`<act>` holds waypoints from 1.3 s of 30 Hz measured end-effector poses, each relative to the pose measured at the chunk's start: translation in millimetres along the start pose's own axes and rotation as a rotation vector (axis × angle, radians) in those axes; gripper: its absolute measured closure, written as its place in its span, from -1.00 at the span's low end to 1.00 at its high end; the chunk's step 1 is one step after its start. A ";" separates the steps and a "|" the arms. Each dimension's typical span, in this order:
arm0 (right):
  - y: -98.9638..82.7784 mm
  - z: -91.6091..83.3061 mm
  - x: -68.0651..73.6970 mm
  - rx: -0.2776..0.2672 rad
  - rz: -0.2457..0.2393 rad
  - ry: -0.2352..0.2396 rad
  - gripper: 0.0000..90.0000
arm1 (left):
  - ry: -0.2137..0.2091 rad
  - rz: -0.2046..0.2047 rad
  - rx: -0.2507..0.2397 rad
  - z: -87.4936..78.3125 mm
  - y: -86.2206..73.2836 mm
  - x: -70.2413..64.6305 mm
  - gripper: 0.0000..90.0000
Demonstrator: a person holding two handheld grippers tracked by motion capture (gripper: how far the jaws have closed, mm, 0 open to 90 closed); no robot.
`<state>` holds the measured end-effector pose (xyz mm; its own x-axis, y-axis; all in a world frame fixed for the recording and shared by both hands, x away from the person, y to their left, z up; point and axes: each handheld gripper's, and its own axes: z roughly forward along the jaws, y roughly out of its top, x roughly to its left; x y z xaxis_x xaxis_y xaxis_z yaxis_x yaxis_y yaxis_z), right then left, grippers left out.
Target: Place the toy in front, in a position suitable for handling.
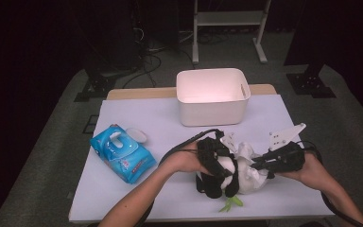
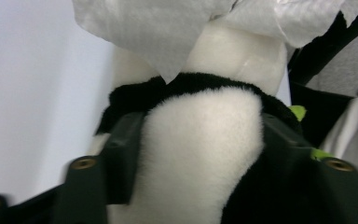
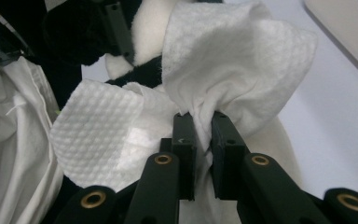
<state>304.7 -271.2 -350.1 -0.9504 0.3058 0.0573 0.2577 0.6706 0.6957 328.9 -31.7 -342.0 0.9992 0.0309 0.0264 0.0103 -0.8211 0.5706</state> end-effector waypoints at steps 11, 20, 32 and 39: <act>16.8 -3.4 -26.1 -0.068 0.025 -0.052 0.80 | 0.102 0.050 -0.024 -37.9 3.5 29.9 0.22; 27.4 25.3 -17.3 -0.027 -0.022 -0.003 0.80 | 0.032 -0.069 -0.056 -44.3 -28.3 30.3 -0.14; 27.8 30.0 10.0 0.001 -0.071 0.041 0.80 | 0.016 -0.089 -0.064 -41.5 -49.3 11.3 -0.41; 38.2 43.7 13.0 0.013 -0.103 0.060 0.80 | 0.045 -0.063 -0.067 -42.4 -53.4 1.9 -0.39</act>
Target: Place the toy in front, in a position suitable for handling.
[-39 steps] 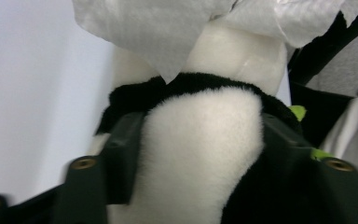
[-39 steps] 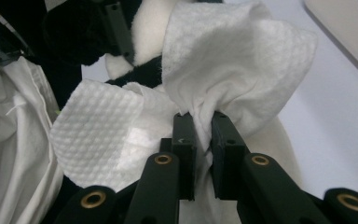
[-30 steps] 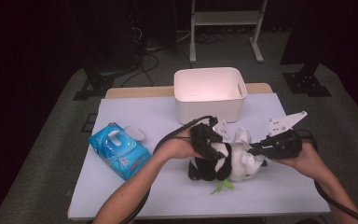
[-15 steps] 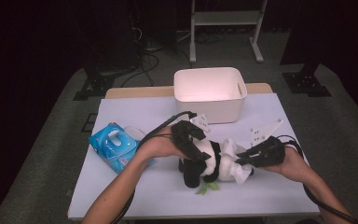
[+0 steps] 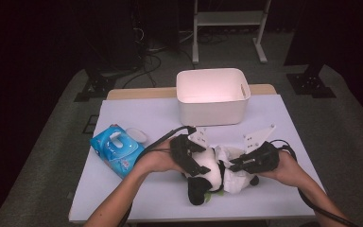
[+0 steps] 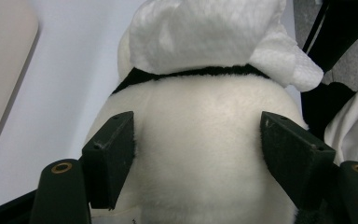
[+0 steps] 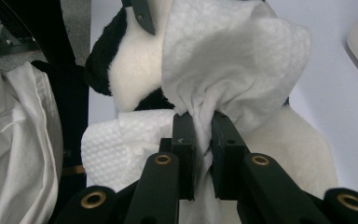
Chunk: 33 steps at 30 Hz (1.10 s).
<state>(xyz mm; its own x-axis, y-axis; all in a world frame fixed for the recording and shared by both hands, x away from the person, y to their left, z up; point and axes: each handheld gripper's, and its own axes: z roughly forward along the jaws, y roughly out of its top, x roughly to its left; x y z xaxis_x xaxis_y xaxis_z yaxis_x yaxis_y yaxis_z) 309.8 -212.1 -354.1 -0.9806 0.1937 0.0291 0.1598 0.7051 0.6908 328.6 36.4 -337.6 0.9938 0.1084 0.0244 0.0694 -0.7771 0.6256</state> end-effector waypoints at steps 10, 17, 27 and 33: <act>-29.5 -14.8 1.4 -0.018 0.060 -0.003 0.80 | -0.016 -0.043 0.013 -4.8 5.0 2.4 -0.58; -13.1 -18.6 -0.6 -0.026 0.018 -0.022 0.79 | -0.056 -0.055 0.025 0.8 -1.1 4.4 -0.58; -6.1 -4.2 -13.9 -0.007 0.032 -0.015 0.79 | -0.048 -0.057 0.000 -10.3 -3.3 2.4 -0.56; -11.5 -2.0 -6.8 -0.003 0.033 0.002 0.80 | -0.054 -0.065 0.018 -7.1 -5.1 5.4 -0.61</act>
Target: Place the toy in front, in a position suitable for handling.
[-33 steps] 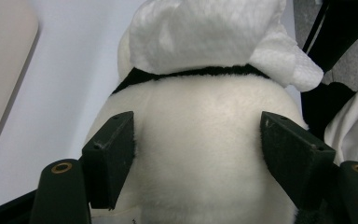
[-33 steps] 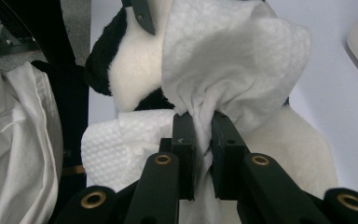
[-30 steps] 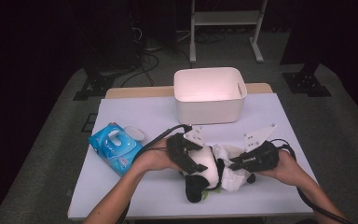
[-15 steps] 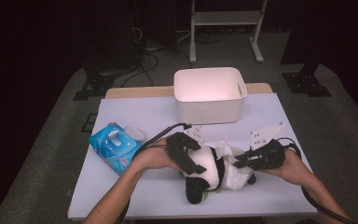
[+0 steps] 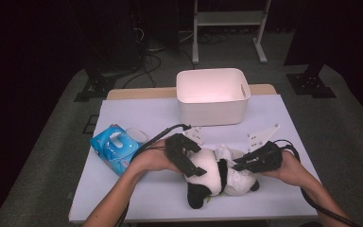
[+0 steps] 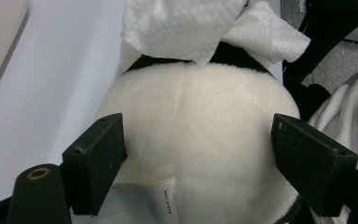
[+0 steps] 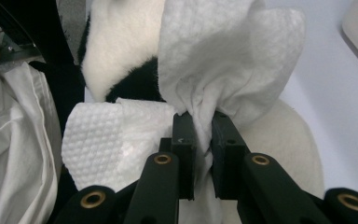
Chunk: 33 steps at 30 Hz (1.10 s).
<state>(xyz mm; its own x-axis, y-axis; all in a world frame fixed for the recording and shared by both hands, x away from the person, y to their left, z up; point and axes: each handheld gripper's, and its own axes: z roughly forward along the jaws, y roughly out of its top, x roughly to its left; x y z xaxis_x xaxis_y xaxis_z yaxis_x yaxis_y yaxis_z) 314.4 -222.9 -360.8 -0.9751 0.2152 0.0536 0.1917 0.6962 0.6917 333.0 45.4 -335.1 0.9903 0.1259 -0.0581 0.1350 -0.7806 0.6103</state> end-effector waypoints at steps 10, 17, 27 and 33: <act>-12.0 -3.3 4.3 -0.002 0.026 -0.014 0.80 | 0.028 0.086 0.012 13.6 10.7 5.0 0.01; -19.0 -10.3 2.7 -0.017 0.046 -0.031 0.80 | 0.055 0.140 0.022 10.9 31.2 9.6 0.01; -9.1 1.9 7.8 -0.028 0.007 -0.003 0.80 | 0.099 0.097 -0.015 3.6 -9.3 -6.5 -0.02; 11.6 15.3 7.4 0.029 -0.037 0.011 0.80 | 0.141 0.042 -0.088 -2.0 -36.8 -20.9 -0.02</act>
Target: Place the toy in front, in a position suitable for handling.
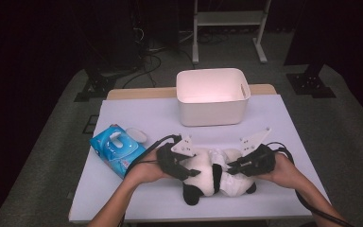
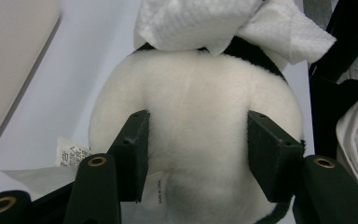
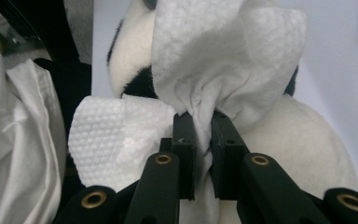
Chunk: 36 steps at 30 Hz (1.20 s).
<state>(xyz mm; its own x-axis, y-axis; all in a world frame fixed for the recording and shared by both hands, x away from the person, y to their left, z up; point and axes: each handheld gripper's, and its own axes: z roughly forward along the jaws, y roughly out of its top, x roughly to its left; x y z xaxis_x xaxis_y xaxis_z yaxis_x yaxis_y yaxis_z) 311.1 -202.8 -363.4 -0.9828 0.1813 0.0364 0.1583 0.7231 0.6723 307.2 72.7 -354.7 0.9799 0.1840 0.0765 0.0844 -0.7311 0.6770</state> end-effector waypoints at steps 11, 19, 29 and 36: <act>-1.8 -7.8 1.0 0.024 -0.016 -0.045 0.79 | 0.026 -0.041 -0.038 -5.0 7.5 3.9 -0.41; -22.2 -32.1 4.0 0.037 0.001 -0.089 0.78 | -0.001 -0.009 0.004 2.2 6.3 1.9 -0.32; -58.7 -47.9 -3.7 0.033 0.109 -0.112 0.77 | 0.009 -0.009 -0.020 3.2 2.4 -0.6 -0.32; -46.0 -44.1 -1.0 0.002 0.080 -0.090 0.76 | 0.006 -0.007 -0.021 5.6 1.6 -2.1 -0.32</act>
<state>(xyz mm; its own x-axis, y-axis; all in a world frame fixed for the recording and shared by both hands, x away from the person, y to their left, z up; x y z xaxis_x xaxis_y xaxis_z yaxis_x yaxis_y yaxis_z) 300.6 -265.6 -361.8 -0.9545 0.2972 0.0234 0.2359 0.7051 0.6687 306.3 67.5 -357.8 0.9783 0.1929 0.0757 0.0876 -0.7159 0.6927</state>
